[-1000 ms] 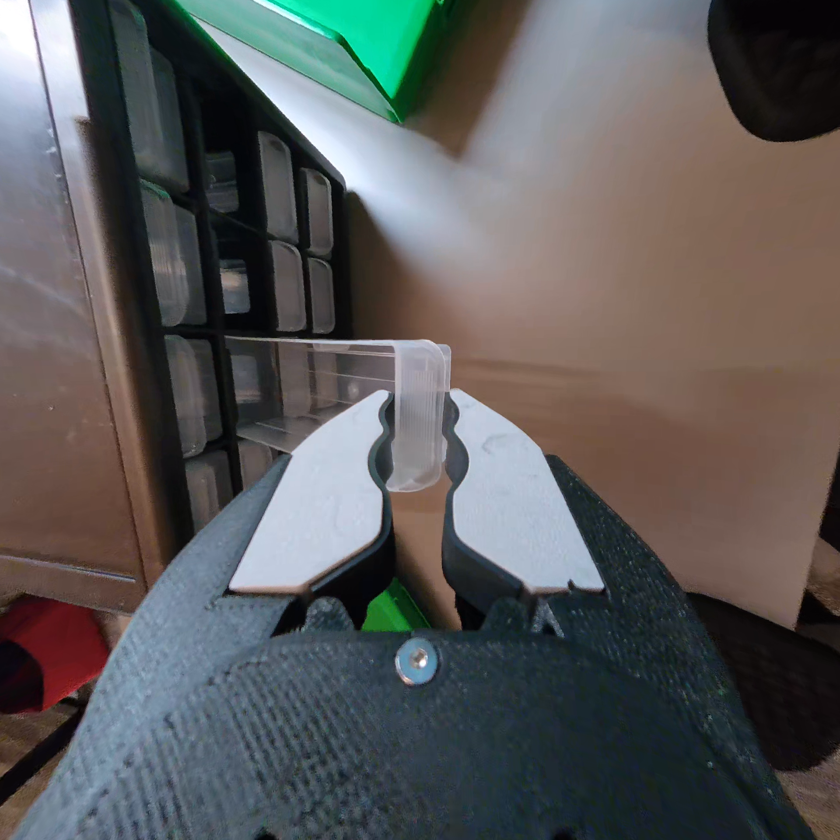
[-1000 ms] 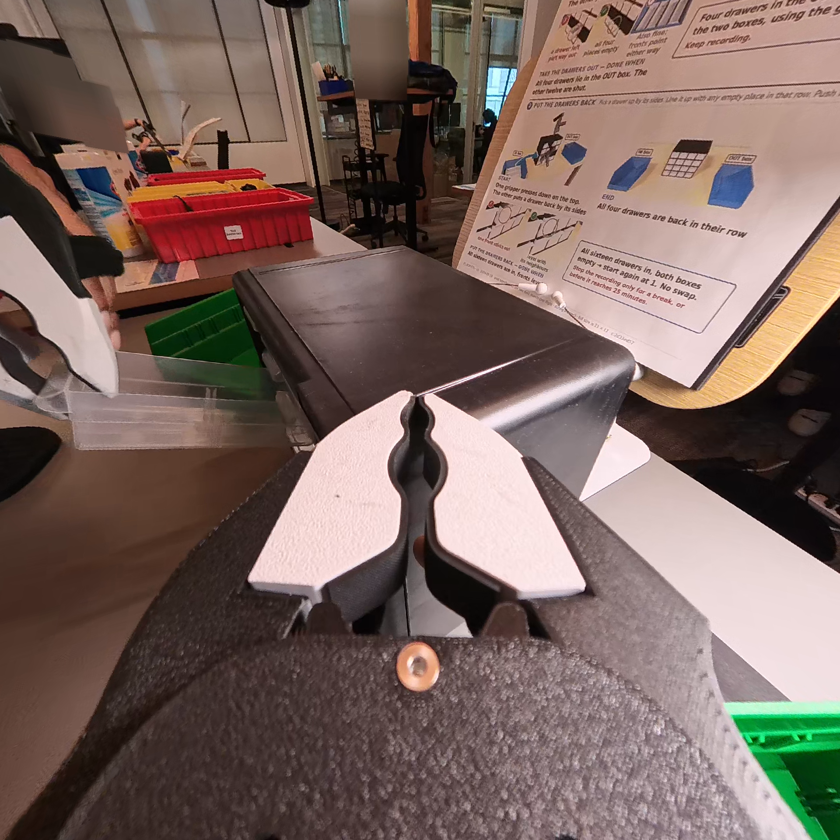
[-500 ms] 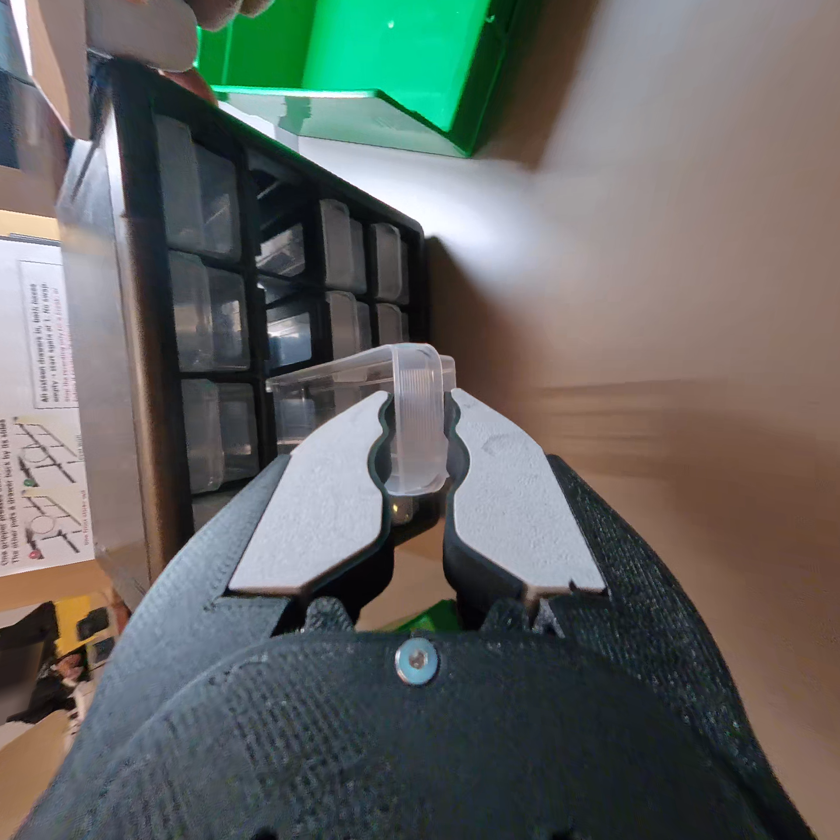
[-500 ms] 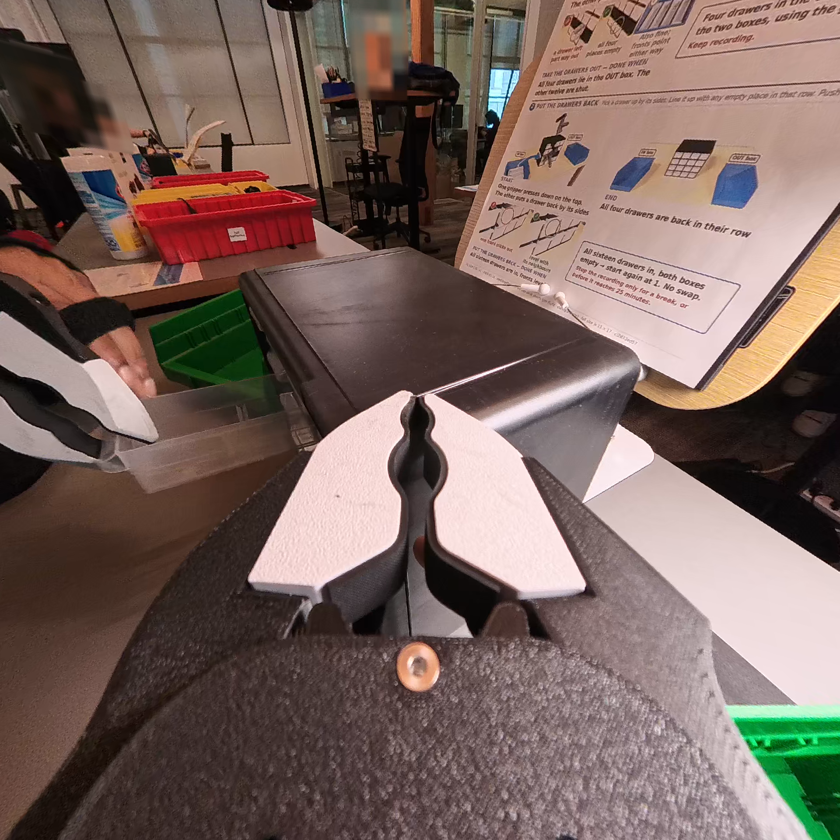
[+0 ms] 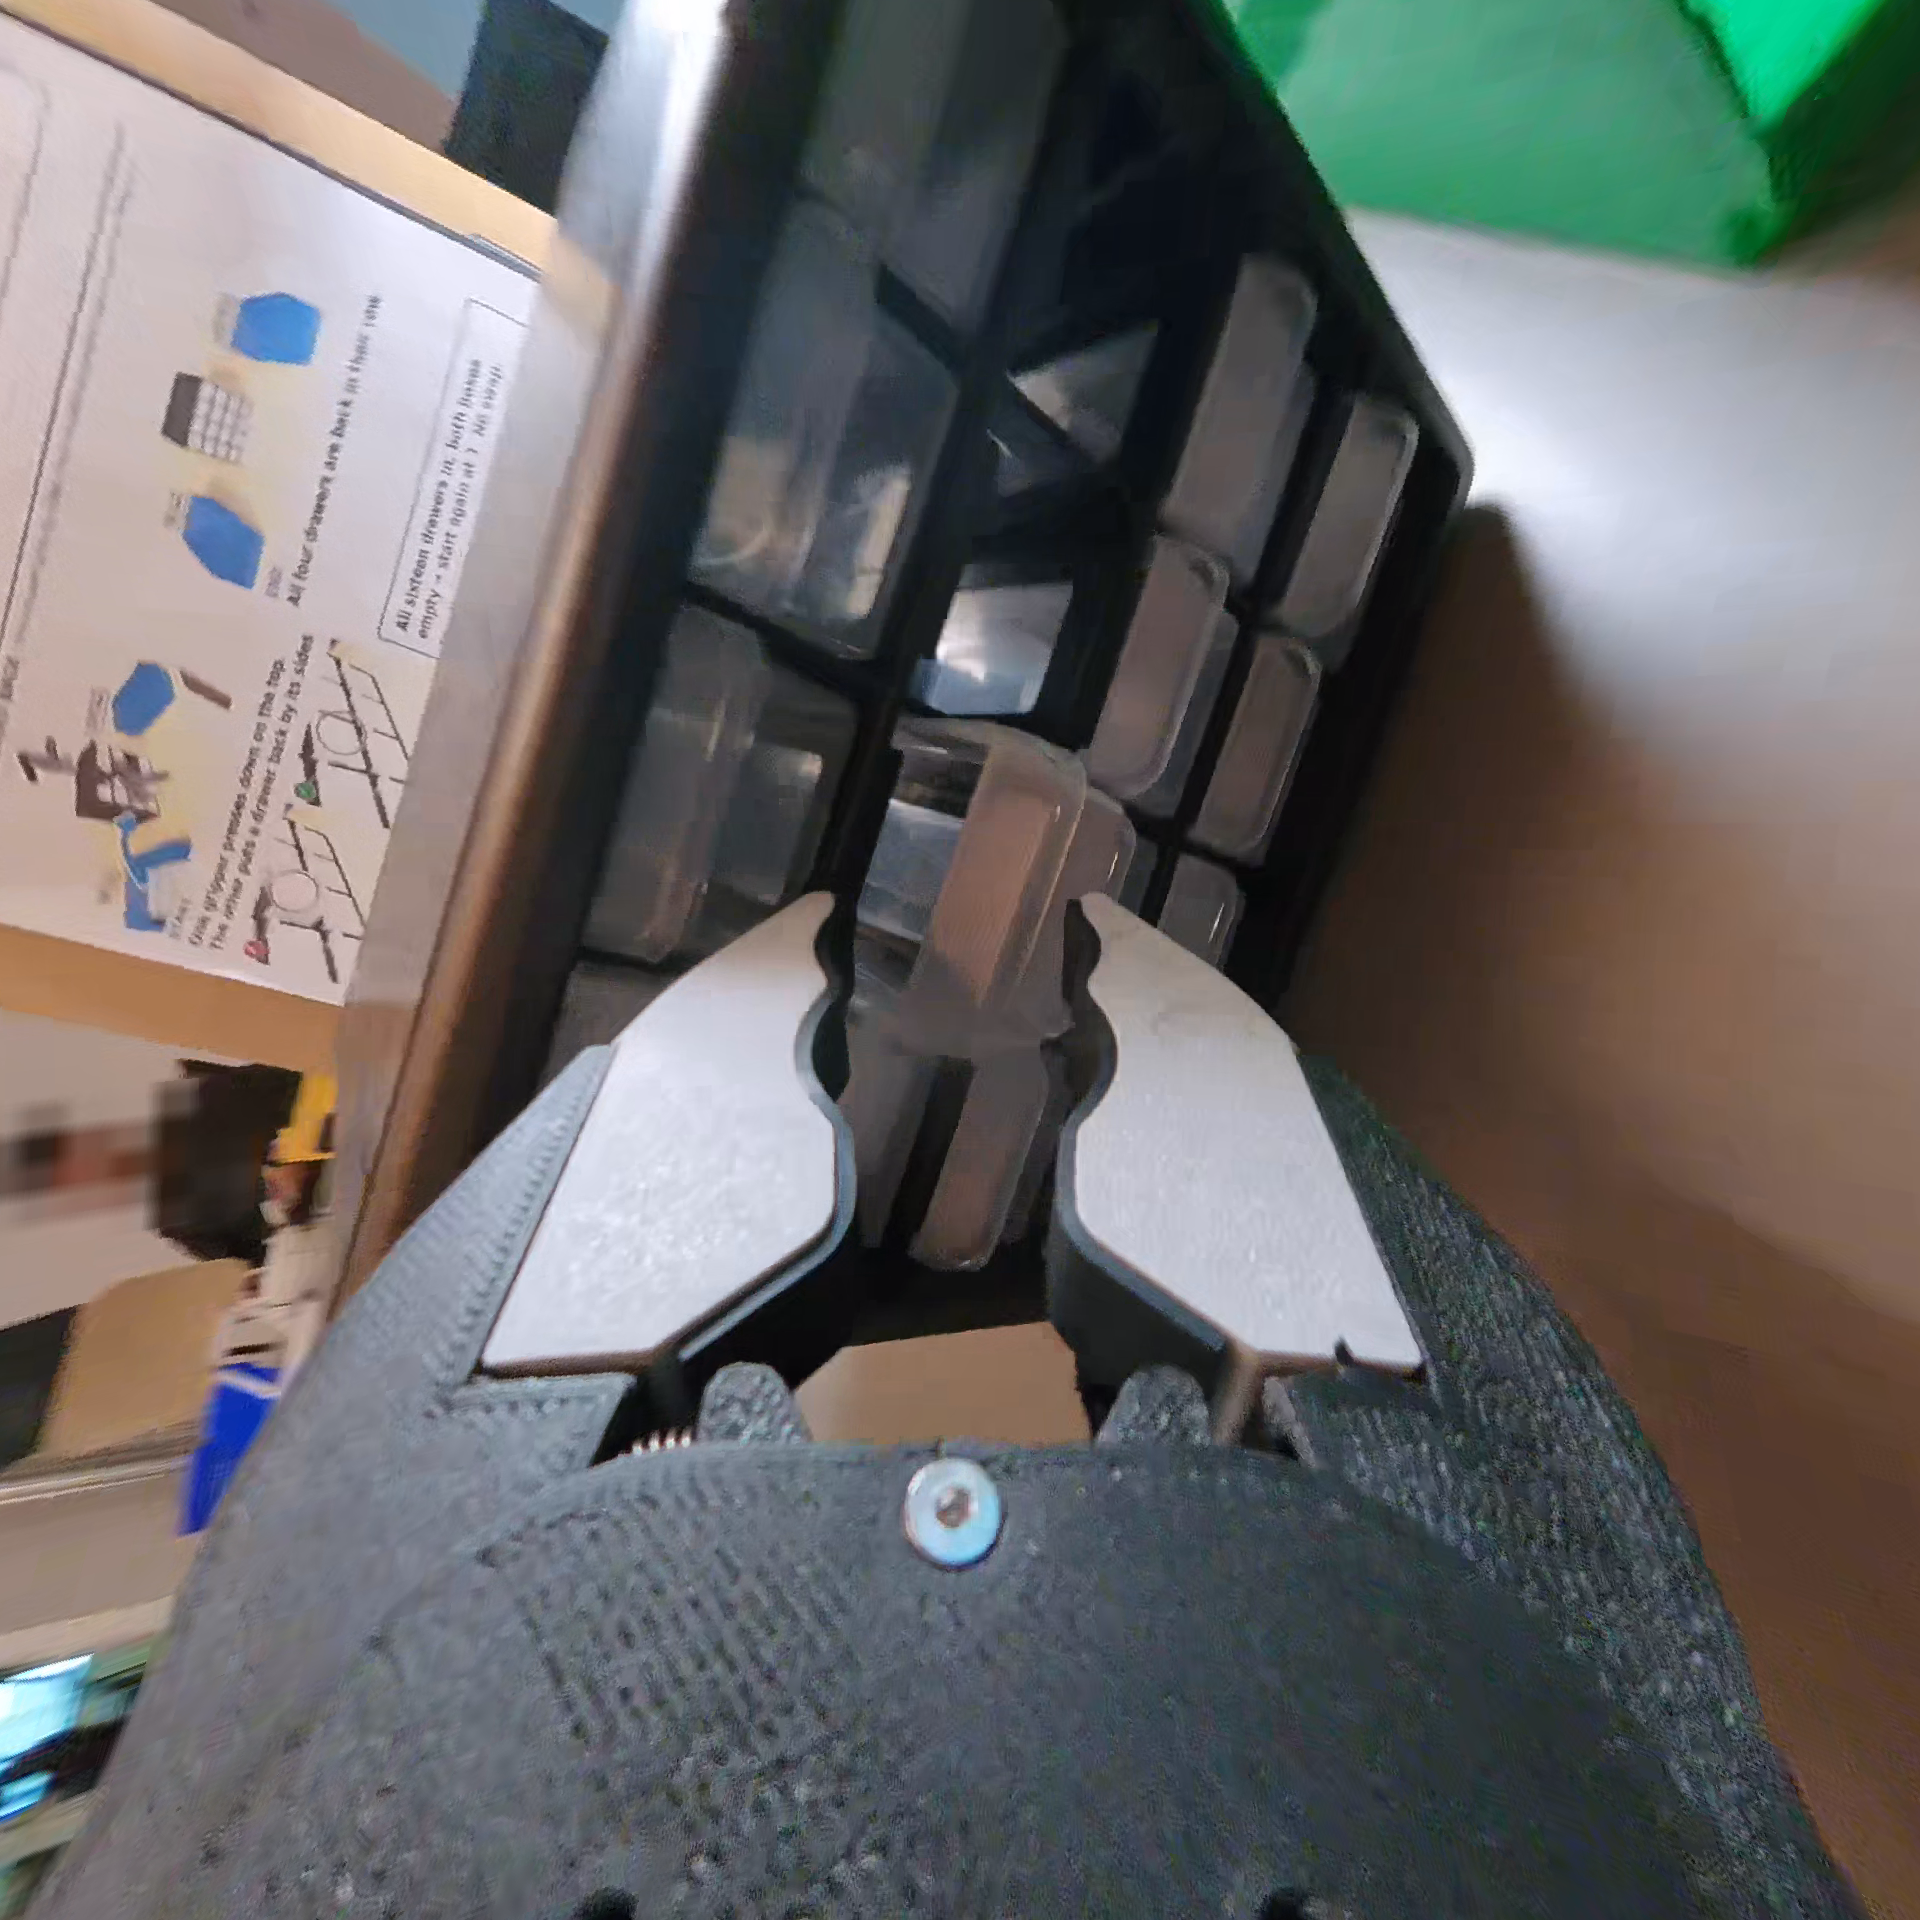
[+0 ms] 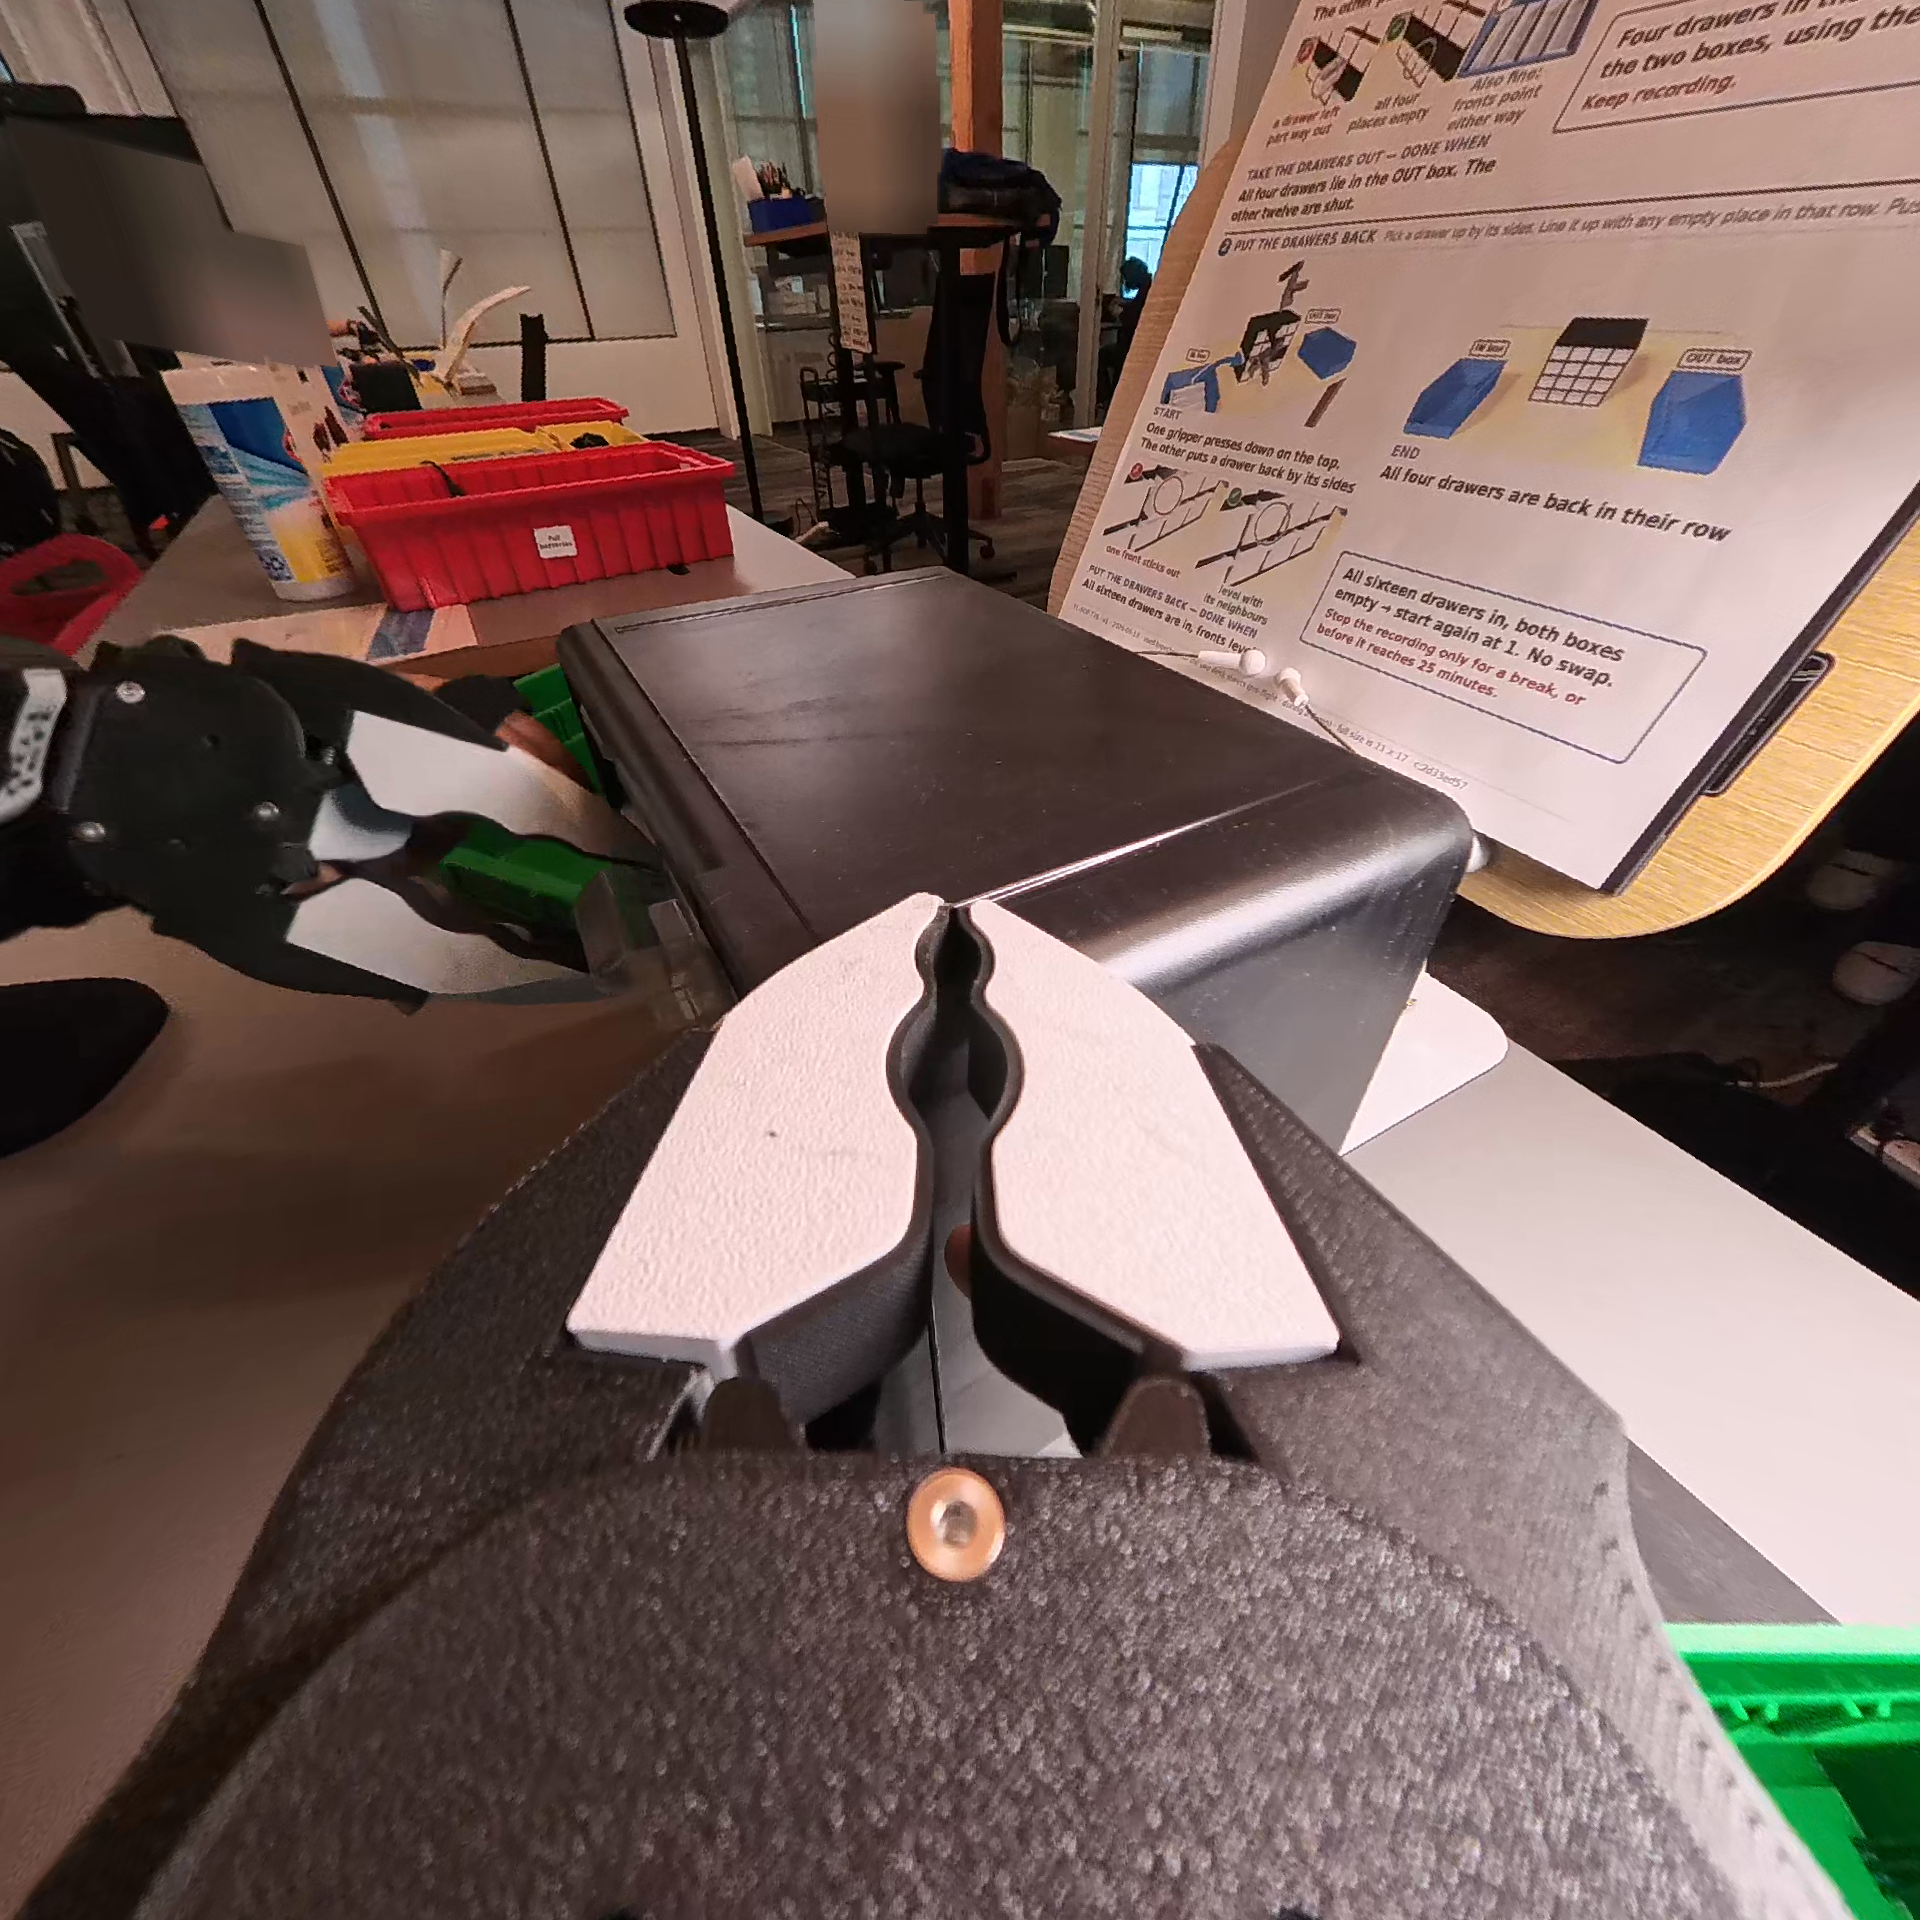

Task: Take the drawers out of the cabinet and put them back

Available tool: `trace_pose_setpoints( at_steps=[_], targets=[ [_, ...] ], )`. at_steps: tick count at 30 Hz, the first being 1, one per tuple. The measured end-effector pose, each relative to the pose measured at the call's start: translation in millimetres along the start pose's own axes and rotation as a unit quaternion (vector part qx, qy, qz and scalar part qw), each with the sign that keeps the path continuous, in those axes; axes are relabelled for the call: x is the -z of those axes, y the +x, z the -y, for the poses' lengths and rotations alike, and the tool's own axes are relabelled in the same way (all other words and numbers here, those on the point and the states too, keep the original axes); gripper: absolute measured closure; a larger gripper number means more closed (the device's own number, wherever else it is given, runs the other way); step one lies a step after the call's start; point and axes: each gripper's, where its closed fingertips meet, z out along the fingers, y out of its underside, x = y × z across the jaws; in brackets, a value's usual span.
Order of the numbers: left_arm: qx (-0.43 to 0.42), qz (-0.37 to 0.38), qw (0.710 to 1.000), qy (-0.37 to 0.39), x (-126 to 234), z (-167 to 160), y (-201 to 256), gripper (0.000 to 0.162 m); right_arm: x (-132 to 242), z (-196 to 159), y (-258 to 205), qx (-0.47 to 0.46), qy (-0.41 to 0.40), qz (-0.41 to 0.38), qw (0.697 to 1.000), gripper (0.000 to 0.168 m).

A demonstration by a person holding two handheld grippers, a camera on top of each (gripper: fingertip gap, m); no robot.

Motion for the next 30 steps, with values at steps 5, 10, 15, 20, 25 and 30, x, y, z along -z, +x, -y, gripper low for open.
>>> trace_pose_setpoints(
  at_steps=[5,10,15,20,25,30],
  targets=[
    [0.121,-0.012,0.985,0.122,21,14,3,0.156,0,0,0,-0.009,0.006,0.007,1.0,0.168],
    [0.153,0.001,0.984,0.092,8,1,4,0.162,0,0,0,-0.012,0.009,0.009,1.0,0.168],
    [0.182,0.013,0.981,0.069,-7,-1,-1,0.162,0,0,0,-0.011,0.008,0.008,1.0,0.168],
    [0.192,0.019,0.979,0.071,-10,4,3,0.158,0,0,0,-0.01,0.007,0.009,1.0,0.168],
    [0.218,0.004,0.97,0.108,24,3,-12,0.153,0,0,0,-0.01,0.007,0.007,1.0,0.168],
    [0.255,0.078,0.959,0.094,81,-50,-95,0.153,0,0,0,-0.016,0.011,0.013,1.0,0.168]
  ],
)
